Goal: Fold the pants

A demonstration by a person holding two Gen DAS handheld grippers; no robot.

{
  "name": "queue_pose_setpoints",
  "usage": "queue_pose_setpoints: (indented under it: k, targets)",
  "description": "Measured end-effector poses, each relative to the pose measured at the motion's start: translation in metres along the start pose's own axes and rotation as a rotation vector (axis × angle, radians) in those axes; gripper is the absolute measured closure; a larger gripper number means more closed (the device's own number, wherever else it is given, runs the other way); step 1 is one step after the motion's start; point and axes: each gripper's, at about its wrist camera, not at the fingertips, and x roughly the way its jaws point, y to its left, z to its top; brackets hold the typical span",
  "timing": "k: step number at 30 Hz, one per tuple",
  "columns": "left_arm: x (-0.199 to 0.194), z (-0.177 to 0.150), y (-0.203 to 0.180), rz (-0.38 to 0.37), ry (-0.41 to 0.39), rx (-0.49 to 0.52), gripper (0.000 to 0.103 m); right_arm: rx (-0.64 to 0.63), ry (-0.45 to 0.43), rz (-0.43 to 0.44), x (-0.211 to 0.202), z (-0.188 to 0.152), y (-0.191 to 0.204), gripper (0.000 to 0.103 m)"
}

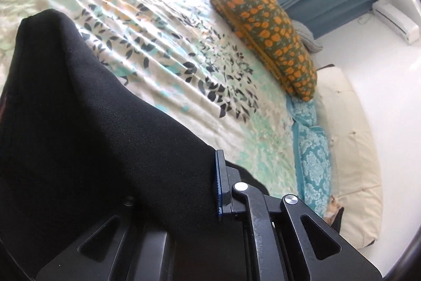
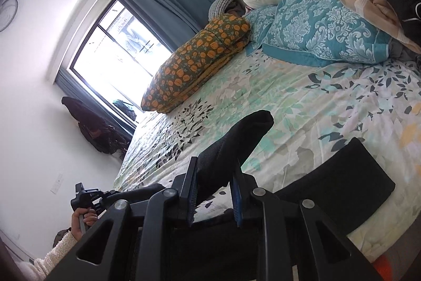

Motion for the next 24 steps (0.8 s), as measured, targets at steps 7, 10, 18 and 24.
queue_pose_setpoints:
  k: [7, 10, 18, 24]
  targets:
    - [-0.031, -0.136, 0.068, 0.201, 0.125, 0.103, 0.098, 0.147, 0.170, -0.195, 0.039, -0.058, -0.078, 0.080]
    - [-0.013, -0.171, 0.084, 0.243, 0.197, 0.098, 0.098, 0.211, 0.234, -0.282, 0.047, -0.079, -0.103, 0.080]
    - [-0.018, -0.178, 0.043, 0.196, 0.156, 0.194, 0.098, -0.020, 0.171, -0.434, 0.030, -0.037, -0.084, 0.080]
    - [0.001, -0.199, 0.066, 0.246, 0.234, 0.170, 0.099, 0.053, 0.276, -0.533, 0.031, -0.034, -0.126, 0.080]
